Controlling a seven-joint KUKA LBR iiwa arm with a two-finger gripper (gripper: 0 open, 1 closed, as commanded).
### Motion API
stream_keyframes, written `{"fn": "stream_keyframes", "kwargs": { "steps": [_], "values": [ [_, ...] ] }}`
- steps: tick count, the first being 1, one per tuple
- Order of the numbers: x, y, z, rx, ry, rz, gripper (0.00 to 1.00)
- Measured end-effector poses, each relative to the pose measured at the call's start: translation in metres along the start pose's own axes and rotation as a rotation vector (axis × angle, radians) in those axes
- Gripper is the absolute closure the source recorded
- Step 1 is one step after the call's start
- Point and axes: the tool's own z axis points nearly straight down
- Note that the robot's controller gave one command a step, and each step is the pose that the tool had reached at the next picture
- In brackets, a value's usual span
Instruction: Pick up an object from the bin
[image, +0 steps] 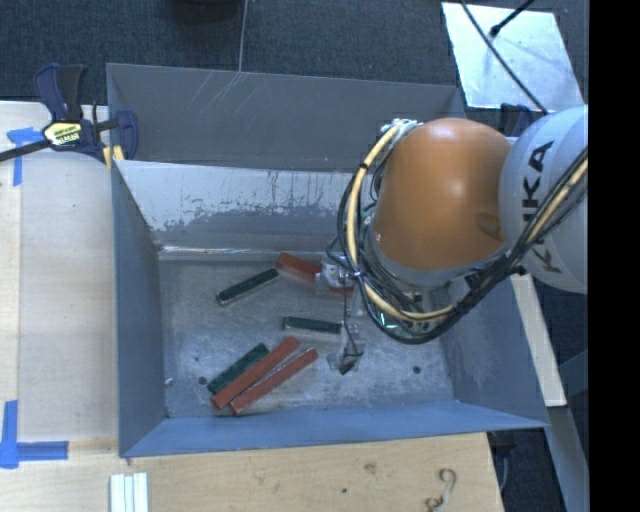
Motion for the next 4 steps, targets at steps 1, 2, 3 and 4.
{"fn": "stream_keyframes", "kwargs": {
  "steps": [1,2,3,4],
  "values": [
    [-0.076,-0.041,0.166,0.001,-0.003,-0.227,0.00],
    [-0.073,-0.026,0.131,-0.001,-0.012,-0.127,0.00],
    [-0.074,-0.025,0.122,-0.001,-0.013,-0.066,0.00],
    [-0.067,-0.016,0.163,0.000,-0.004,-0.001,0.00]
  ]
}}
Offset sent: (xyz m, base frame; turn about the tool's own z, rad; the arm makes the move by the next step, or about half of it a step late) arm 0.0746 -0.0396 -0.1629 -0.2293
